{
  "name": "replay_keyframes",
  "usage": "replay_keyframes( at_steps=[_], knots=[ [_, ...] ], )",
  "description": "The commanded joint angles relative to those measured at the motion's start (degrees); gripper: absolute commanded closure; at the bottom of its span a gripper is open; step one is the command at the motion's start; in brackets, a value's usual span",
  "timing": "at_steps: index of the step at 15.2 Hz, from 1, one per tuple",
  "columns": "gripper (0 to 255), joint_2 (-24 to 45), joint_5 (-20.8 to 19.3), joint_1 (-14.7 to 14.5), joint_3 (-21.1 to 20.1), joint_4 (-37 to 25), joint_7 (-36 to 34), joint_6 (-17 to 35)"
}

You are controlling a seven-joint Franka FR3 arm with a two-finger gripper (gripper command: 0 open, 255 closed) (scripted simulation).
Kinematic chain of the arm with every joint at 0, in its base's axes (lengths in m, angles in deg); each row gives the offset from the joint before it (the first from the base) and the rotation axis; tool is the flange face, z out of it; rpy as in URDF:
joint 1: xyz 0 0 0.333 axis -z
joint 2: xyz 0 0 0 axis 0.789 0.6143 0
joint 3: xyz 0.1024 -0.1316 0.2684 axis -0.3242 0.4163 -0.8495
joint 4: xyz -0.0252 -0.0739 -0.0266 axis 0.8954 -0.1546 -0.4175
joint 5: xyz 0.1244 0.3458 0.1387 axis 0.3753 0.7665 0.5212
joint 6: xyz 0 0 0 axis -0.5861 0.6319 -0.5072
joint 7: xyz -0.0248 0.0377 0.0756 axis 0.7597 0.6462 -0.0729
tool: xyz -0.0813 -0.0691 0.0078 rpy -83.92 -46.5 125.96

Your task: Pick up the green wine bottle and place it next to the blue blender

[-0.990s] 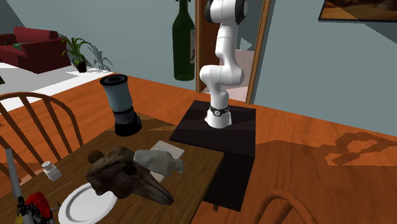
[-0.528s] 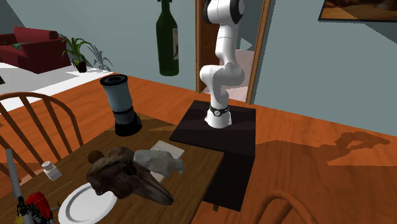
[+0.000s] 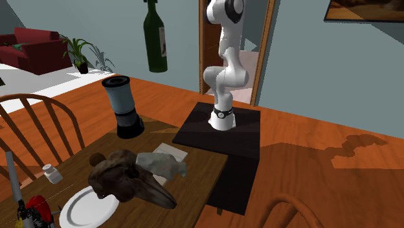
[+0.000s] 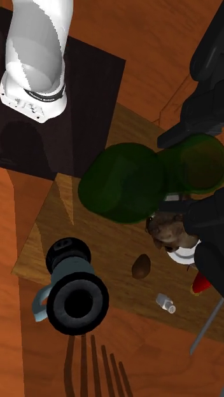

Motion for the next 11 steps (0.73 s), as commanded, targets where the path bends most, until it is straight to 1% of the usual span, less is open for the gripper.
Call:
replay_keyframes(
  at_steps=[1,3,4,5,6,7,8,9,10,11],
  knots=[
    [255,3.42,0.75,-0.66,5.93,-4.15,5.44,-0.14],
    [255,7.35,2.87,-1.42,13.11,-8.1,11.01,-0.1],
    [255,10.0,4.89,-1.9,17.89,-10.43,14.31,-0.14],
    [255,13.55,8.24,-2.28,24.13,-13.07,18.32,-0.27],
    [255,19.15,14.69,-1.69,33.11,-16.19,23.97,-0.69],
    [255,29.1,28.14,6.24,43.12,-20.52,32.88,-2.63],
    [255,36.89,40.37,20.77,44.24,-26.86,38.74,-6.35],
    [255,39.29,44.41,33.16,36.62,-32.89,39.15,-8.84],
    [255,34.71,35.97,22.05,38.18,-24.94,37.74,-4.17],
    [255,31.71,31.37,12.72,42.07,-19.92,36.36,-1.19]
  ],
)
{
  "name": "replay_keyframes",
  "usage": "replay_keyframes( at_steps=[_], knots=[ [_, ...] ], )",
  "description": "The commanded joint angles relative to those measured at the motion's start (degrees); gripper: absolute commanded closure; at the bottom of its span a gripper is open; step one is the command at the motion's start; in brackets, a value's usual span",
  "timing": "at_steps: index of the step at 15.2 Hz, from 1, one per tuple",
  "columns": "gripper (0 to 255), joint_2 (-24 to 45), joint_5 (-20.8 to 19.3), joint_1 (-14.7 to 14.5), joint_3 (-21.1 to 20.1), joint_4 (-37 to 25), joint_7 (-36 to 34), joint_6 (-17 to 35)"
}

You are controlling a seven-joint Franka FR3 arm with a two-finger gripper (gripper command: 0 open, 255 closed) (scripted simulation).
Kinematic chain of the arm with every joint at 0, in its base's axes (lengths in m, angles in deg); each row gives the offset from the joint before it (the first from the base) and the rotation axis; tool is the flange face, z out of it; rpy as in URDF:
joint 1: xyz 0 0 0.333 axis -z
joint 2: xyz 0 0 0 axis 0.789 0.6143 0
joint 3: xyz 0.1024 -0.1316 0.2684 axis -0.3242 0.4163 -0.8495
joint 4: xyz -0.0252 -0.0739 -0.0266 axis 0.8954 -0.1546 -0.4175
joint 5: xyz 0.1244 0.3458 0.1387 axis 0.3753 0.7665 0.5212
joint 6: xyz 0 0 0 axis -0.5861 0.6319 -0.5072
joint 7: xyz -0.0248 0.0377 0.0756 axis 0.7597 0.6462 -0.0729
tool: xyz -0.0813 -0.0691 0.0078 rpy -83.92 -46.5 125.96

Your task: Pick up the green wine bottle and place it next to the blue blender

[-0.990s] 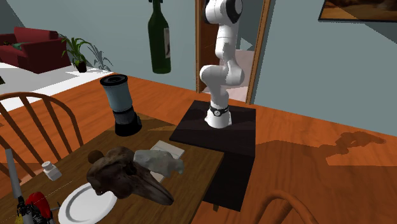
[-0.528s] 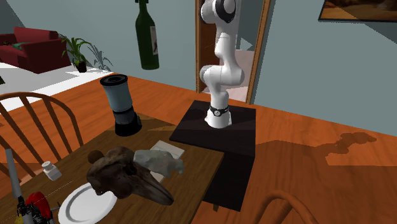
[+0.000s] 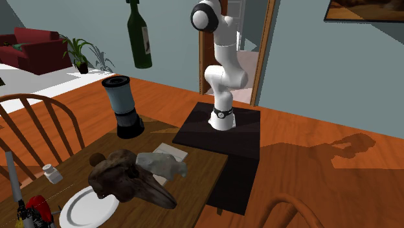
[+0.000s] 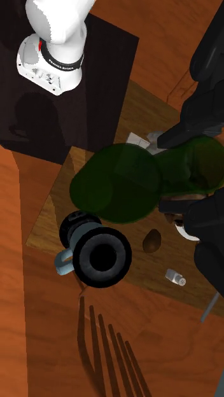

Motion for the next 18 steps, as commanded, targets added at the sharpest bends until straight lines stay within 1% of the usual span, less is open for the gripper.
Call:
replay_keyframes(
  at_steps=[1,2,3,4,5,6,8,11,14,18],
  knots=[
    [255,-4.8,-8.81,-12.52,3.84,6.46,-2.39,4.58],
    [255,-12.2,-18.36,-24.82,4.55,9.95,-8.08,6.86],
    [255,-19.73,-27.46,-28.21,-3.07,12.68,-14.04,7.89],
    [255,-24.42,-32.67,-29.87,-7.7,15.07,-17.73,8.49],
    [255,-23.66,-30.98,-22.85,-12.54,17.63,-16.85,10.07],
    [255,-24.79,-31.63,-20.24,-15.81,19.9,-17.52,11.18],
    [255,-27.82,-33.85,-18.76,-19.7,23.99,-19.55,12.99],
    [255,-31.35,-36.01,-16.97,-23.53,29.48,-21.76,15.54],
    [255,-34.2,-37.51,-15.58,-26.03,34.4,-23.44,17.93],
    [255,-37.35,-38.99,-14.09,-28.19,40.33,-25.17,20.97]
  ],
)
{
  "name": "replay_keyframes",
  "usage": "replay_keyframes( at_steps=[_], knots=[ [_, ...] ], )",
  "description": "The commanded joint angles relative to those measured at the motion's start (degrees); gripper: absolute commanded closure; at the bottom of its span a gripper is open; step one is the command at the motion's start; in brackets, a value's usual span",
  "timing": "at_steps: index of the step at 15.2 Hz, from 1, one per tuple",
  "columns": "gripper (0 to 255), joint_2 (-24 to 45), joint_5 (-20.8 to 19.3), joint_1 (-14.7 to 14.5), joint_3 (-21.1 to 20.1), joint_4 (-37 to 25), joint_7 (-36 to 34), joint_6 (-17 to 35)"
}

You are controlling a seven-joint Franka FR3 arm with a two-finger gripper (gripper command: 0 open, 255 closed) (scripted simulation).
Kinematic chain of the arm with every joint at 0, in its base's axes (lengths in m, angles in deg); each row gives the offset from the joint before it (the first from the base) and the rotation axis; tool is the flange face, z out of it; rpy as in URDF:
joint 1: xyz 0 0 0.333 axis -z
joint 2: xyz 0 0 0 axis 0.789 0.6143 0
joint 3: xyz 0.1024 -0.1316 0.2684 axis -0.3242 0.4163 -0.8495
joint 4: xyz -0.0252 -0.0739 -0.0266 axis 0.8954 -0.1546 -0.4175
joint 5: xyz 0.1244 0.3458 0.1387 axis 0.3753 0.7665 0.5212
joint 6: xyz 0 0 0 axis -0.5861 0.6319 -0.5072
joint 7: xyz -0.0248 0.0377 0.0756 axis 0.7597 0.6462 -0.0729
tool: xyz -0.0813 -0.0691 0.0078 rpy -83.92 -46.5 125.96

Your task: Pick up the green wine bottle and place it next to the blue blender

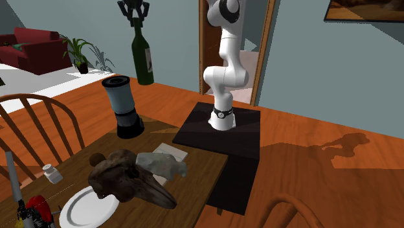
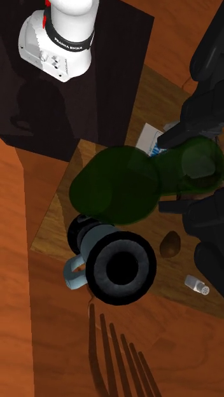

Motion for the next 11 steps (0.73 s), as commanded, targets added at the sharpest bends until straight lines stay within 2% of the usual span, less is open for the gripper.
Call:
replay_keyframes(
  at_steps=[1,11],
  knots=[
    [255,-1.57,-0.75,0.74,-0.88,3.02,-0.74,1.64],
    [255,-7.21,-3.28,3.39,-2.94,15.39,-3.55,8.69]
  ],
)
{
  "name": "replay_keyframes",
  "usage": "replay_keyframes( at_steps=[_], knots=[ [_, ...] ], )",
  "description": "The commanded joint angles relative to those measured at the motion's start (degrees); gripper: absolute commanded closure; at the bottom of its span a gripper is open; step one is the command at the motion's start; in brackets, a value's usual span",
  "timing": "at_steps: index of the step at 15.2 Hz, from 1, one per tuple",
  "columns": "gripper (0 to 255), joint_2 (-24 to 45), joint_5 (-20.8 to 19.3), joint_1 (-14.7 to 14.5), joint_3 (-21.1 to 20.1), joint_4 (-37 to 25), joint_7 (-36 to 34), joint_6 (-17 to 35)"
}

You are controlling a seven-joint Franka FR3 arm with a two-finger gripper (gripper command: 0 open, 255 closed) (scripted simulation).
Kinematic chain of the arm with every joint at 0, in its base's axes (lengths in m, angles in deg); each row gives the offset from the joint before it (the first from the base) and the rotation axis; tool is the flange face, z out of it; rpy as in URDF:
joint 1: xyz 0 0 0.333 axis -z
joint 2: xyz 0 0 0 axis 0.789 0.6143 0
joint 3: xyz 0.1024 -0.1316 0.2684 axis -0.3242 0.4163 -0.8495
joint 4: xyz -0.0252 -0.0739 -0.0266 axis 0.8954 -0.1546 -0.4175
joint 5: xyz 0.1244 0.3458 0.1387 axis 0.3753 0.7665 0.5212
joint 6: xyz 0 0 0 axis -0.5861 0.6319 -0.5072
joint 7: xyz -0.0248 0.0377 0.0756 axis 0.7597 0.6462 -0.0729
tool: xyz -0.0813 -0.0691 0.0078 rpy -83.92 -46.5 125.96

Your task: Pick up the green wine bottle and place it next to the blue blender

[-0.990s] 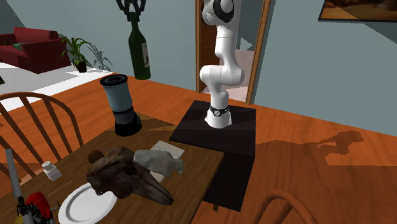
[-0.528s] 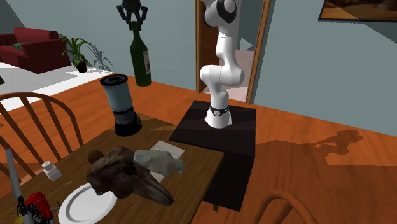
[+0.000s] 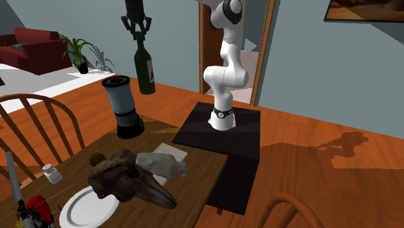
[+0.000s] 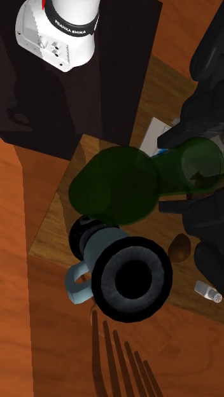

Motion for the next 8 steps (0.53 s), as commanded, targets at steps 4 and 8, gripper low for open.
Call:
replay_keyframes(
  at_steps=[4,8],
  knots=[
    [255,-2.26,-1.1,1.07,-0.33,5.59,-1.12,3.49],
    [255,-3.75,-1.95,1.8,-0.23,9.67,-1.82,6.17]
  ],
)
